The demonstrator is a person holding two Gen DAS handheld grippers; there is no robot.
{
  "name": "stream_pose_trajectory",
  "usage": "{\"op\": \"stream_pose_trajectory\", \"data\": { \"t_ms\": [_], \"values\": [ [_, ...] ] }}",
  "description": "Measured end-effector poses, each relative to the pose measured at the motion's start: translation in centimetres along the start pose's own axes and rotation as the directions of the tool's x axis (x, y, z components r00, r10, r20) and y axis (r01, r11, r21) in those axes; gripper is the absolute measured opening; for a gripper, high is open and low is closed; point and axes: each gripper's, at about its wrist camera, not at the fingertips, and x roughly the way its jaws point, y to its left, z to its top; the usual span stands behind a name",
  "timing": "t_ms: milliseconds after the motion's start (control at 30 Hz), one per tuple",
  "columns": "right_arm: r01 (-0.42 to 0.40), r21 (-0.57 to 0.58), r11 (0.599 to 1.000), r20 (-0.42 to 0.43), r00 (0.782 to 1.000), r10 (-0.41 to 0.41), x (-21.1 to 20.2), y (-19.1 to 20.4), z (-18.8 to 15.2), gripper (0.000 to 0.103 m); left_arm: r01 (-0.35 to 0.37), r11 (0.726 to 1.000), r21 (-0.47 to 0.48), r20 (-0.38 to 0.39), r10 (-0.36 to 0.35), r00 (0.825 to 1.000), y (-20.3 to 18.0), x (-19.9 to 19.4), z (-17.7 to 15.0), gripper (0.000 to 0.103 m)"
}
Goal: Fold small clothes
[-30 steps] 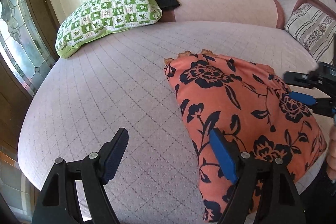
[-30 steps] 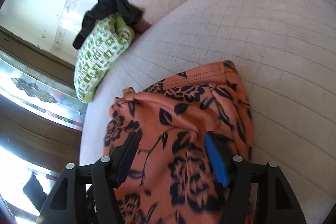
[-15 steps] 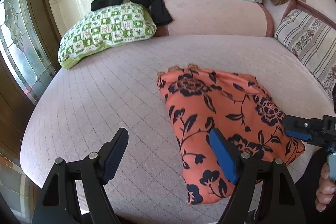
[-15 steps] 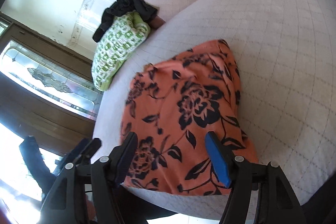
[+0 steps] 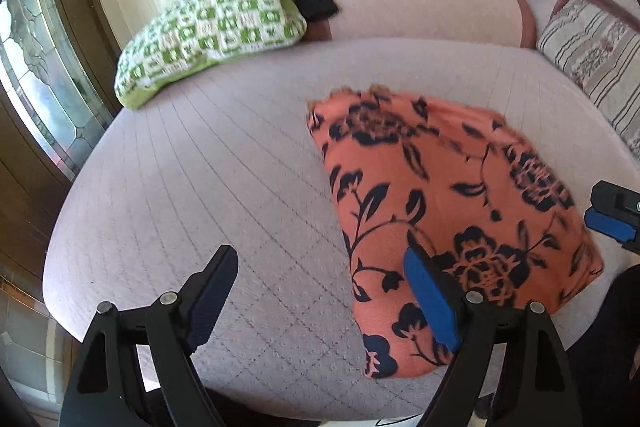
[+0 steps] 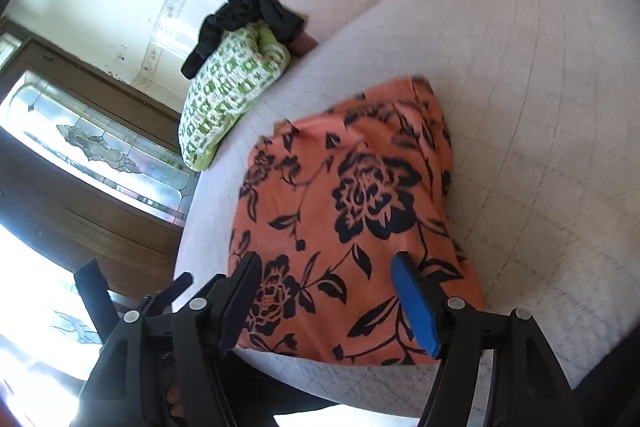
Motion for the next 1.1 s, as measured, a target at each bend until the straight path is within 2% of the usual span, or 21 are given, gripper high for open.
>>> {"op": "stream_pose_trajectory", "data": {
  "t_ms": [167,267,467,733,933,1100],
  "values": [
    [0.091,-0.136,0.987,0.111,0.991,-0.077,-3.7,3.4,0.3,0.072,0.001,1.0,-0.03,0.069,0.001,0.998,0.1,-3.5,0.9,0.086],
    [0.143,-0.17,0.975,0.173,0.978,-0.113,-5.6,4.8,0.3,0.075,-0.007,0.999,-0.039,0.113,0.011,0.994,0.2,-5.8,1.5,0.087],
    [0.226,-0.237,0.945,0.253,0.953,-0.165,-7.8,7.3,-0.1,0.078,-0.011,0.998,-0.059,0.147,0.02,0.989,0.3,-8.7,2.2,0.088],
    [0.308,-0.335,0.891,0.314,0.928,-0.203,-8.5,10.2,-1.7,0.078,-0.05,0.995,-0.084,0.175,0.064,0.983,1.0,-11.2,2.4,0.088],
    [0.331,-0.344,0.879,0.346,0.915,-0.21,-8.9,11.0,-2.2,0.081,-0.071,0.989,-0.126,0.202,0.096,0.975,2.2,-12.8,2.5,0.088],
    [0.329,-0.324,0.887,0.364,0.909,-0.204,-9.3,11.0,-2.3,0.084,-0.179,0.975,-0.135,0.197,0.203,0.959,2.6,-13.6,2.7,0.088]
  ]
}}
